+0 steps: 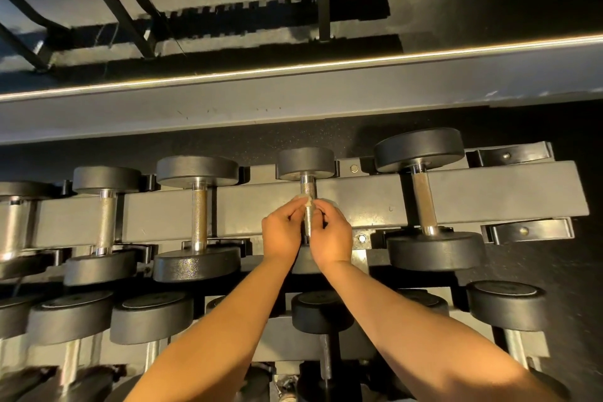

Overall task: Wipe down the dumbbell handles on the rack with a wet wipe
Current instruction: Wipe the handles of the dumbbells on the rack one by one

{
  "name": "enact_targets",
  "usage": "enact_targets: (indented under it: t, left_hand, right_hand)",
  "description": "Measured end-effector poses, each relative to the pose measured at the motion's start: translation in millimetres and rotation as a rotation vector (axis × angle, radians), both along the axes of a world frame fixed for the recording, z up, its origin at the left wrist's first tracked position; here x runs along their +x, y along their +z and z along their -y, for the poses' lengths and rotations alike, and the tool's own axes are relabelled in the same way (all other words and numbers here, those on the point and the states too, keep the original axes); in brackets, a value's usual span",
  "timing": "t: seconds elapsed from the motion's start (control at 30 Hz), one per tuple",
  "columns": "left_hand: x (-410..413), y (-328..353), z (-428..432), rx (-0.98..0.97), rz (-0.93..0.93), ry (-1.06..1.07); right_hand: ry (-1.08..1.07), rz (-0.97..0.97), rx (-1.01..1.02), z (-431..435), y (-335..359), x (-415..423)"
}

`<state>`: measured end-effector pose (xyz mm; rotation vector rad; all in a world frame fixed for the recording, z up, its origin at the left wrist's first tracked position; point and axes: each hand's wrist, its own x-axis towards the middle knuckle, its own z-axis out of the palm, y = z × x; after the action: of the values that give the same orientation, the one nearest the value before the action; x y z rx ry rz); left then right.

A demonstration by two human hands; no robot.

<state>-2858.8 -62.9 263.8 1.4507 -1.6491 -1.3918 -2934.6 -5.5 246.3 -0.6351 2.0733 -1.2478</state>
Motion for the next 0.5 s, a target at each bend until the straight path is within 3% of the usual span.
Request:
enact_targets:
  t: [0.17,0.5]
  left_hand:
    - [-25.9,-2.1,20.4,-0.055,0.022,0.049]
    - [-0.9,-2.1,-16.0,0.101,0.100,0.077]
  right_hand:
    - [-0.017,-0.013,0.013,2.3,-5.7,-0.4]
    - [0.005,0.018,0.010,0.0,5.3,-1.6]
